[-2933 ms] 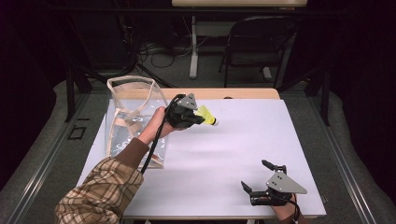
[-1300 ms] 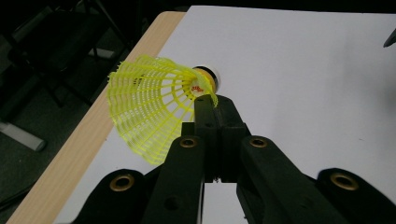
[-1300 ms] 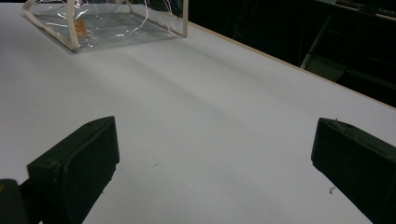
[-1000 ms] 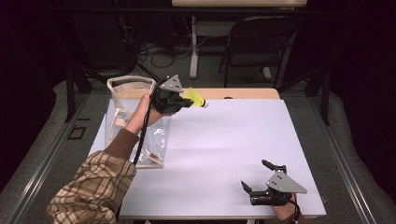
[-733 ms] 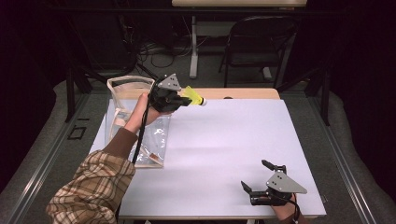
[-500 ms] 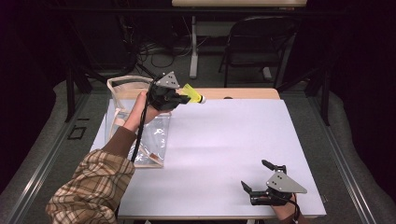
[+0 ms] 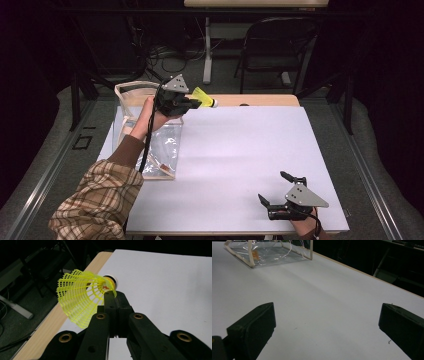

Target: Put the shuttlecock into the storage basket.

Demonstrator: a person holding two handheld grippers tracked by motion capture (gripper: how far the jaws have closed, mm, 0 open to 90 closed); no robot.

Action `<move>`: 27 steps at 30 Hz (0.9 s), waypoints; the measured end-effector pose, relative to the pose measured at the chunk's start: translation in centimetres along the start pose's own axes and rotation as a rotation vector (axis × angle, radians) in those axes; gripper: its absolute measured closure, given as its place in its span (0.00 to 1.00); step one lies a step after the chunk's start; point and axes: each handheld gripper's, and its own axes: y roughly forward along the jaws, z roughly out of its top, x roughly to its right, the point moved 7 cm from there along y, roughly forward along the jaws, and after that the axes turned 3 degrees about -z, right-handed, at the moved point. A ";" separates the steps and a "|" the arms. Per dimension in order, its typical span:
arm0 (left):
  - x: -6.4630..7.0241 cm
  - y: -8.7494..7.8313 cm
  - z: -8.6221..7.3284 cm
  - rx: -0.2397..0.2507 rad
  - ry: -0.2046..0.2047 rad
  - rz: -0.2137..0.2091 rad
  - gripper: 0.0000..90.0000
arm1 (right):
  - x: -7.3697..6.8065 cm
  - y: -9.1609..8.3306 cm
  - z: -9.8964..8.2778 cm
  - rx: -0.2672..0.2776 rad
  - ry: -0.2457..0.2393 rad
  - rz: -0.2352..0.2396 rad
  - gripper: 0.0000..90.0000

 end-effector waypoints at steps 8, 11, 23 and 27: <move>-0.3 -0.3 0.3 0.018 0.000 0.011 1.00 | 0.0 0.0 0.0 -0.005 0.000 0.002 0.01; -0.4 -0.5 0.5 0.026 -0.004 0.017 1.00 | 0.0 0.0 0.0 -0.002 -0.003 0.001 0.01; -1.2 -1.6 0.8 0.044 -0.011 0.044 1.00 | 0.0 0.1 0.0 -0.002 -0.001 0.000 0.01; -1.5 -2.0 0.8 0.053 -0.014 0.053 1.00 | 0.0 0.1 -0.1 -0.002 -0.001 0.000 0.01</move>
